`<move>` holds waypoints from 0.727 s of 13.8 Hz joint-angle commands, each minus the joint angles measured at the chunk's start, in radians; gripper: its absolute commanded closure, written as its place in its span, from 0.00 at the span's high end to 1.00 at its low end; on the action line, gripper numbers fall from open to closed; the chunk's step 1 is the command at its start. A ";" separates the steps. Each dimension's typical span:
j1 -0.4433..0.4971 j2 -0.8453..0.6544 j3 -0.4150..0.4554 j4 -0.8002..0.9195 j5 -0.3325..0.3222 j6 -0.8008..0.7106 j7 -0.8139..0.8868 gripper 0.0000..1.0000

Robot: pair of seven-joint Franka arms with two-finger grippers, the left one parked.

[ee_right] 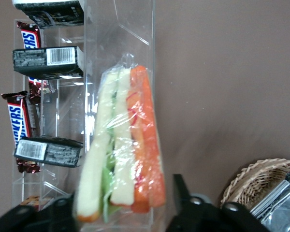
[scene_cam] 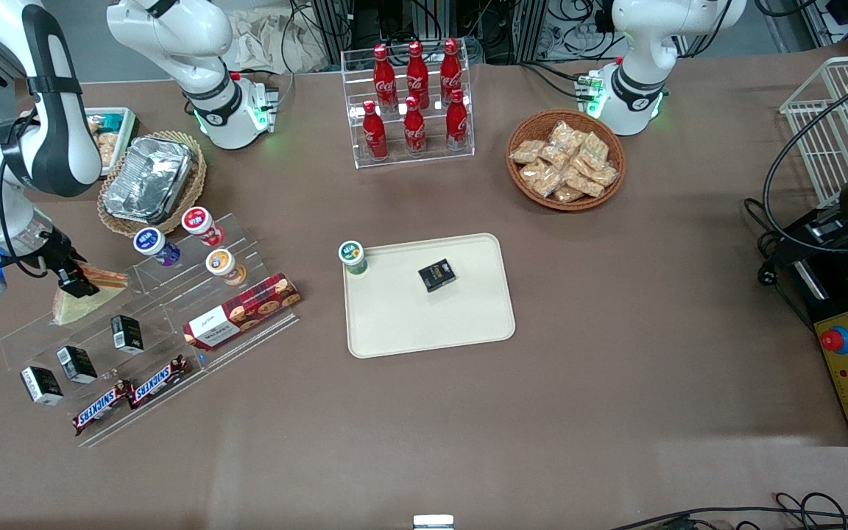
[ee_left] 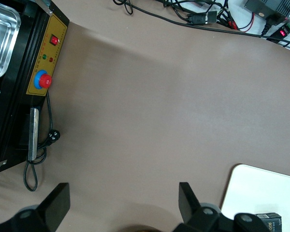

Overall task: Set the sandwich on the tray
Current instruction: 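Lower the right gripper and close it on the wrapped sandwich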

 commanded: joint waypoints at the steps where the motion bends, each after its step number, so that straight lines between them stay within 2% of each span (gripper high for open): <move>1: -0.007 0.003 0.003 -0.008 -0.031 0.030 0.019 0.05; 2: -0.007 -0.001 0.003 -0.007 -0.033 0.033 0.010 0.00; 7: -0.007 -0.086 0.005 0.007 -0.034 0.021 -0.091 0.00; 10: 0.001 -0.147 0.019 0.074 -0.030 -0.115 -0.140 0.00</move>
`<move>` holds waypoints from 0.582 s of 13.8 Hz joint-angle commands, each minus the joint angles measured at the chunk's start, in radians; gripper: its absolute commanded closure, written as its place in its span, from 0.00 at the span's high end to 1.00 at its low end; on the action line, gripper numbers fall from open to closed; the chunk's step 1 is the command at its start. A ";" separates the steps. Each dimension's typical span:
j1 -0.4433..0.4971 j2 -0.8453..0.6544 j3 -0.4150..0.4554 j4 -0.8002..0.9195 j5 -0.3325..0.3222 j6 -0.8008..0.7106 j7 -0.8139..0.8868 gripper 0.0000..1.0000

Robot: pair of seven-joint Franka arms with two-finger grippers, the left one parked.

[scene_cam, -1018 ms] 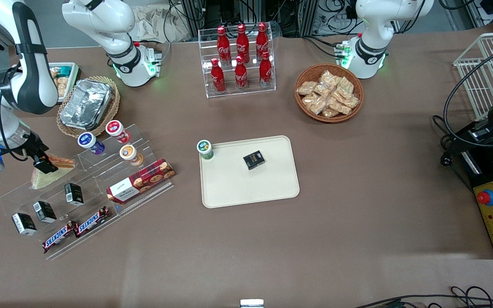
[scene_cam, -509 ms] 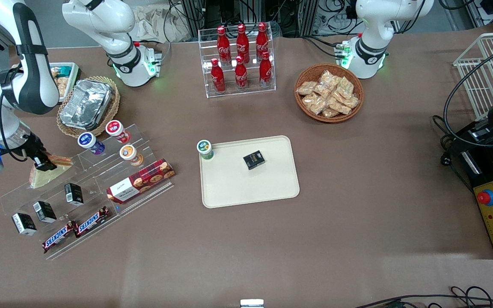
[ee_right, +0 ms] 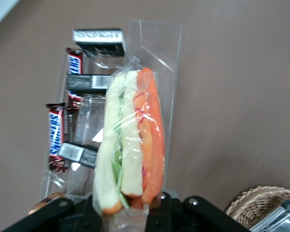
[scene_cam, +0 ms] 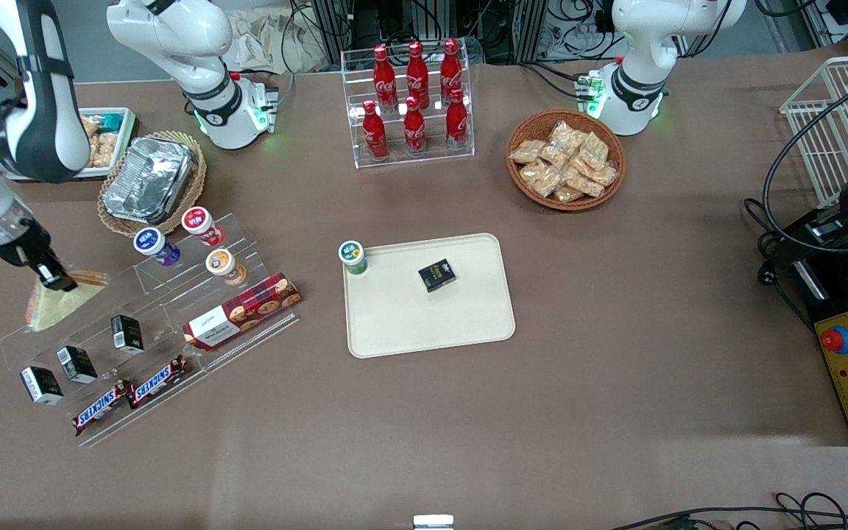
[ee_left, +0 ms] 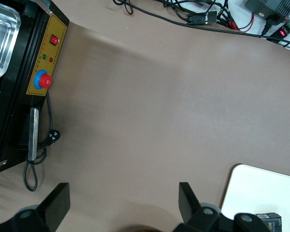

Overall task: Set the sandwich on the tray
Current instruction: 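Lift the sandwich and carry it over the cream tray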

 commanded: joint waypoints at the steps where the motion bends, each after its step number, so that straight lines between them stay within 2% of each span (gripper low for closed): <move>1: 0.025 -0.055 0.017 0.098 -0.009 -0.186 -0.045 0.00; 3: 0.088 -0.052 0.017 0.190 0.008 -0.322 -0.058 0.00; 8: 0.298 -0.050 0.017 0.275 0.029 -0.416 -0.035 0.00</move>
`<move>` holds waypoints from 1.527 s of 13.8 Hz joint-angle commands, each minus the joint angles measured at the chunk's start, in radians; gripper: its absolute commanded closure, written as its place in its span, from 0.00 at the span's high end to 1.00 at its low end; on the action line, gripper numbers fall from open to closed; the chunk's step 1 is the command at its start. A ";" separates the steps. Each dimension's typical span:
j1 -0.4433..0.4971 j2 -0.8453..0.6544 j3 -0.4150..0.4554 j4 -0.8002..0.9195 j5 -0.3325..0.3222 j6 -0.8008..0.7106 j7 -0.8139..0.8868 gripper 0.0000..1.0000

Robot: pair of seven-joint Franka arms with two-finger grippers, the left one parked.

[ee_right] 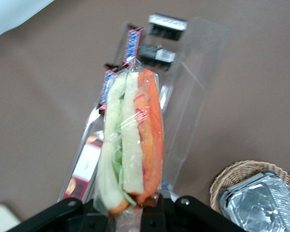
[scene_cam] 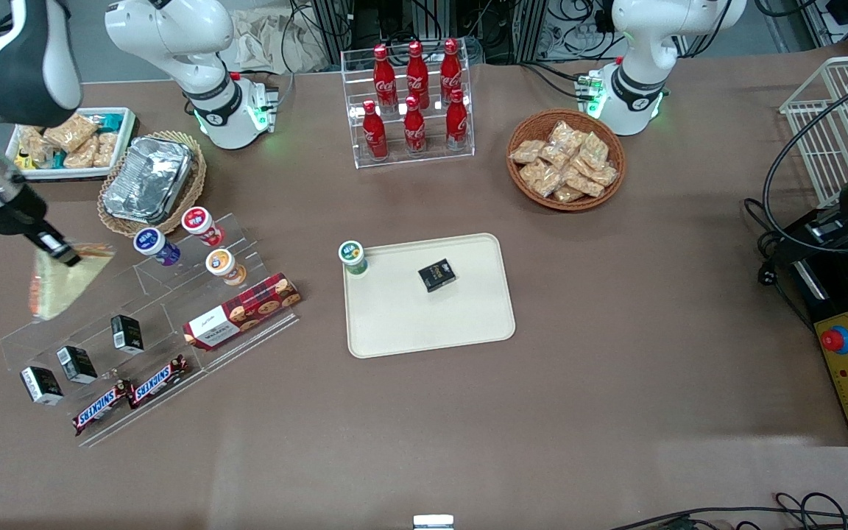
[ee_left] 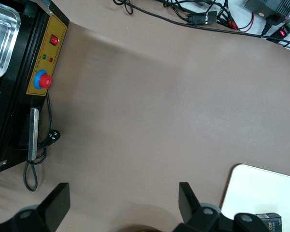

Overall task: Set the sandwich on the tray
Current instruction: 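Lift the sandwich and carry it over the cream tray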

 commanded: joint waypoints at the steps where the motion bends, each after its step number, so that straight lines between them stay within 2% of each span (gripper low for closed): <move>1: 0.122 0.022 -0.008 0.049 0.016 -0.039 0.043 0.00; 3: 0.206 0.037 -0.008 0.055 0.013 -0.033 0.103 0.00; 6: 0.329 0.071 -0.010 0.058 -0.003 -0.018 0.052 0.00; 10: 0.452 0.202 -0.010 0.216 0.006 -0.028 0.058 0.00; 14: 0.590 0.303 -0.011 0.257 -0.004 0.016 0.051 0.00; 16: 0.671 0.366 -0.011 0.285 -0.042 0.082 0.052 0.00; 19: 0.766 0.452 -0.011 0.294 -0.150 0.172 0.048 0.00; 21: 0.817 0.508 -0.010 0.307 -0.159 0.258 0.034 0.00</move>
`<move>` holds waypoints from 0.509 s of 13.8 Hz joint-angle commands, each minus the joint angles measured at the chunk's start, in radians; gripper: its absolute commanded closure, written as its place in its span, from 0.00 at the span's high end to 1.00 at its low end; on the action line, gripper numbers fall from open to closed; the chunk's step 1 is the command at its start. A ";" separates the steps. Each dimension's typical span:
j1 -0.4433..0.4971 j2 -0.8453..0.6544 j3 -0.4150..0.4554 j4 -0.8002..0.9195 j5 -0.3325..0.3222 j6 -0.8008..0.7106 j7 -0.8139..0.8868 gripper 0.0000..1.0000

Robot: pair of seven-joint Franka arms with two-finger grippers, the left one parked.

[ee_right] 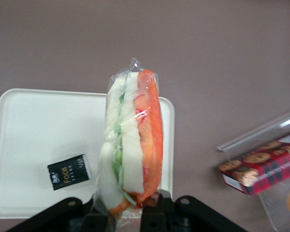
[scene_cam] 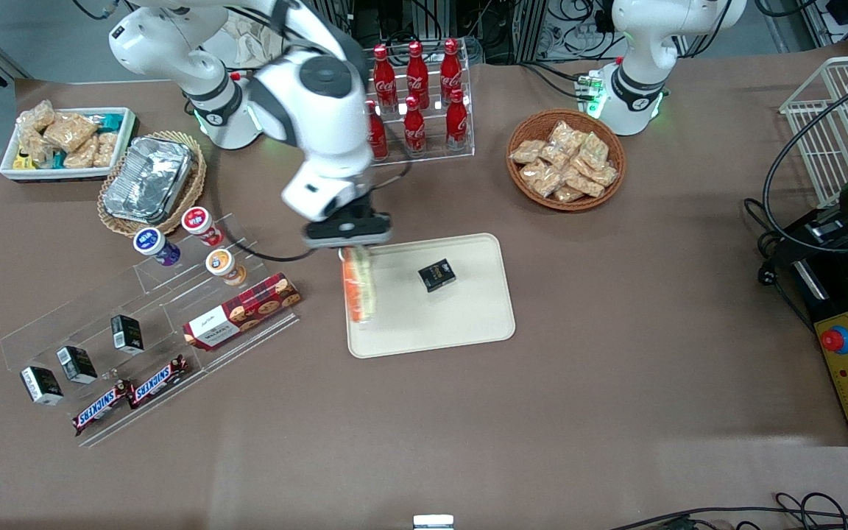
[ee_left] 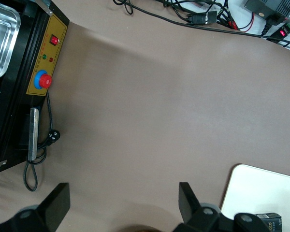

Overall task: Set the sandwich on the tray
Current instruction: 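Lower the sandwich onto the tray beside the black packet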

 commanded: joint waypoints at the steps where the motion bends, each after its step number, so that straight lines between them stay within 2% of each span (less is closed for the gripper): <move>1: 0.060 0.089 -0.012 0.058 -0.034 0.089 -0.044 0.00; 4: 0.070 0.164 -0.012 0.058 -0.028 0.224 -0.222 0.00; 7: 0.068 0.219 -0.011 0.062 -0.026 0.266 -0.401 0.00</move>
